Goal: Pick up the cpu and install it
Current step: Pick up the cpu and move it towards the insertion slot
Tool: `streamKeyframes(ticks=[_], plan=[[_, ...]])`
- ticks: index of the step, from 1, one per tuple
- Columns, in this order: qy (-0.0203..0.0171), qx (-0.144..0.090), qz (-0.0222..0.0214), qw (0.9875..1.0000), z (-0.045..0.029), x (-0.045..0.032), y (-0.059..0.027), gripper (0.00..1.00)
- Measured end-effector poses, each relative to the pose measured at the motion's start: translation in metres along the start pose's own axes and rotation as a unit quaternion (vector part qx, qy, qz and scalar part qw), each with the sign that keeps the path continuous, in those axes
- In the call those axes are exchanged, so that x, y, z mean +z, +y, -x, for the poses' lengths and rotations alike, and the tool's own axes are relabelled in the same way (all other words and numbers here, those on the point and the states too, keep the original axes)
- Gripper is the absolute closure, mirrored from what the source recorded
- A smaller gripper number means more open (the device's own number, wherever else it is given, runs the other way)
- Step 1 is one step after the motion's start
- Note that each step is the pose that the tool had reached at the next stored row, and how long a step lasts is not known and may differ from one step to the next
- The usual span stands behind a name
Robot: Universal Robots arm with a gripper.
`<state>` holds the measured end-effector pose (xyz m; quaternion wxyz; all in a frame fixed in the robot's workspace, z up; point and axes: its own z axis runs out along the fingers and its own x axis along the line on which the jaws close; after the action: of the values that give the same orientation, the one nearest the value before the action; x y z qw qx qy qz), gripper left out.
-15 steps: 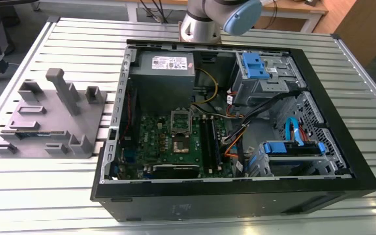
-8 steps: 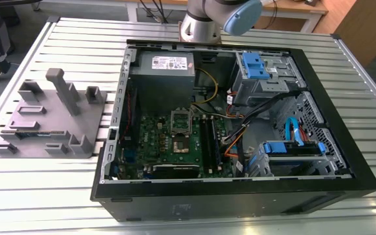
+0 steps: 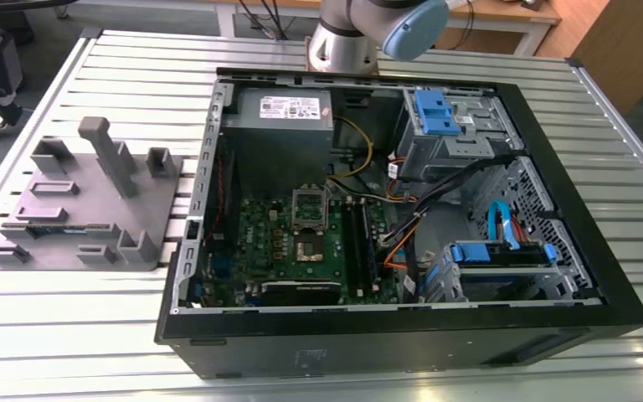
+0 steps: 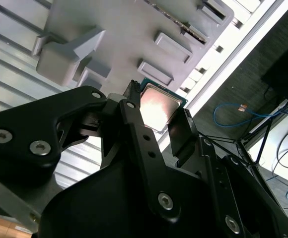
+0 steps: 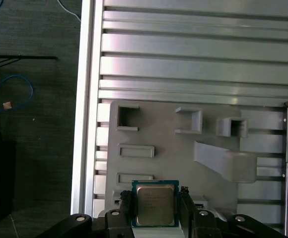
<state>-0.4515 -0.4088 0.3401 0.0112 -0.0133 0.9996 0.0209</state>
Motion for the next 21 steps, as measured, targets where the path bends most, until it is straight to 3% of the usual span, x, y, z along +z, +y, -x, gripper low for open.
streamKeyframes(ticks=[21], plan=[[0.0003, 0.0, 0.0, 1.0, 0.0063, 0.0001, -0.0002, 0.53]])
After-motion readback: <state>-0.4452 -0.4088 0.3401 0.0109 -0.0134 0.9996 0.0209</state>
